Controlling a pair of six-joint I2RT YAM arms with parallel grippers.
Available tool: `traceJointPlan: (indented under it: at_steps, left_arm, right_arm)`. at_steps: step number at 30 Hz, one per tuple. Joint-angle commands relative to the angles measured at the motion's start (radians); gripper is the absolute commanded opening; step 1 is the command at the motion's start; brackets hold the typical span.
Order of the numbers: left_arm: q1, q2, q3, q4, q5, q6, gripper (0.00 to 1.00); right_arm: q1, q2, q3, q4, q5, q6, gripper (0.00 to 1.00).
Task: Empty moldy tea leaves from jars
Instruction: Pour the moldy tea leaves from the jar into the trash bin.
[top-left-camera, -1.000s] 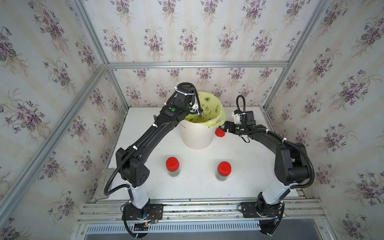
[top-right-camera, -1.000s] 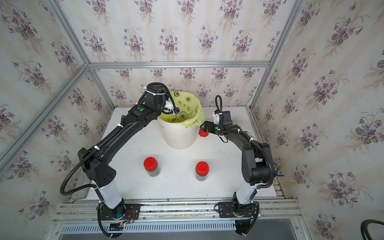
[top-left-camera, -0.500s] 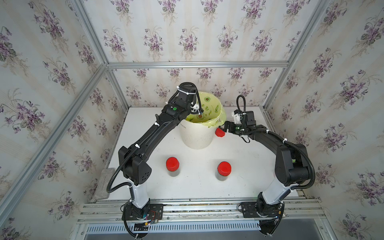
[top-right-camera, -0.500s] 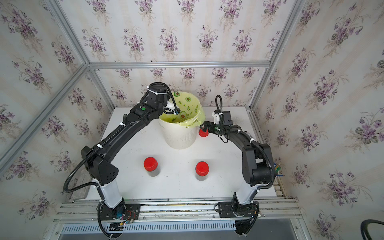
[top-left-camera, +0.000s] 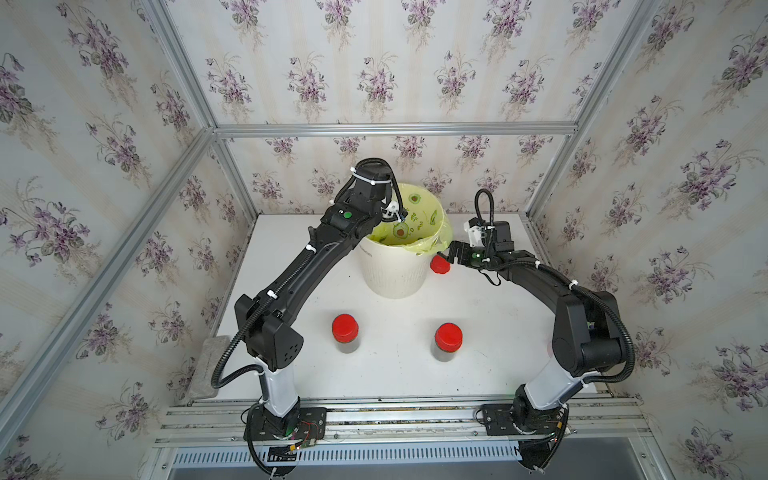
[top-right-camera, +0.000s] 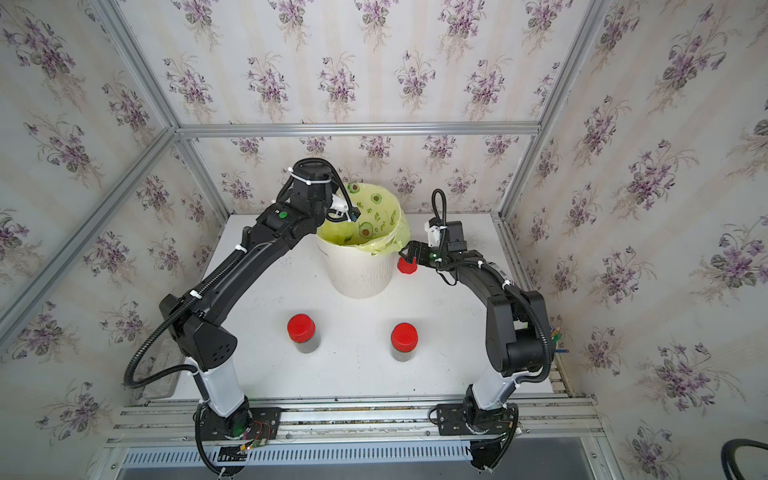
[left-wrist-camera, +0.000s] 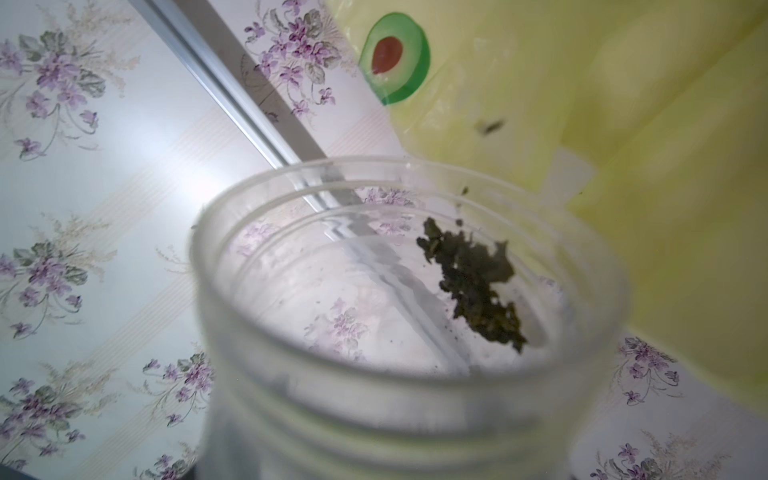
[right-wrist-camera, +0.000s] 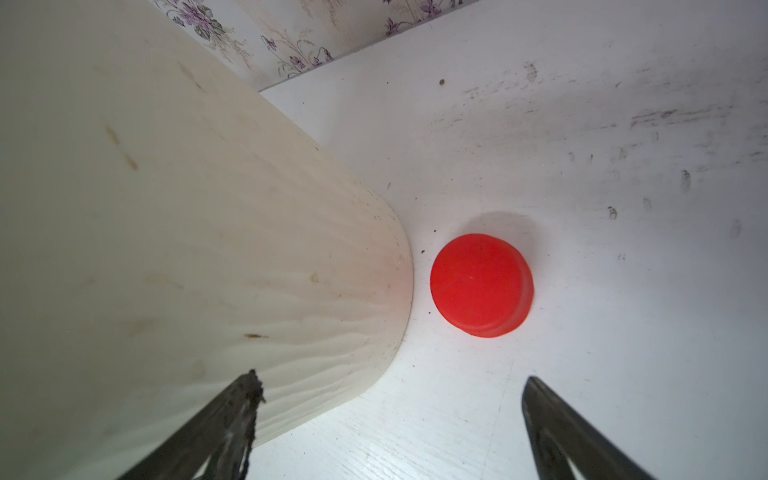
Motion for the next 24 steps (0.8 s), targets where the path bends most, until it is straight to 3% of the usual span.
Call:
traceJointPlan:
  at_steps: [1,4,10,16,21,24]
  left_arm:
    - [-0.004,-0.014,-0.045,0.010,-0.002,0.070,0.66]
    - [-0.001,-0.020,-0.080,0.009,-0.005,0.067,0.66]
    - [-0.006,-0.009,-0.001,0.009,0.007,0.112,0.66]
    - [-0.004,-0.017,-0.081,0.007,-0.003,0.086,0.65]
    - [-0.007,0.006,0.001,0.007,0.008,0.099,0.66]
    - [-0.008,0.000,-0.030,0.007,0.002,0.090,0.66]
  right_arm:
    - [0.001,-0.013,-0.006,0.027,-0.012,0.016,0.96]
    - [0.000,-0.011,-0.010,0.029,-0.016,0.018,0.96]
    - [0.000,-0.022,-0.005,0.026,-0.018,0.017,0.96]
    - [0.000,-0.024,-0.007,0.032,-0.027,0.023,0.96]
    - [0.001,-0.031,-0.004,0.026,-0.025,0.020,0.96]
    - [0.000,-0.035,-0.003,0.027,-0.022,0.021,0.96]
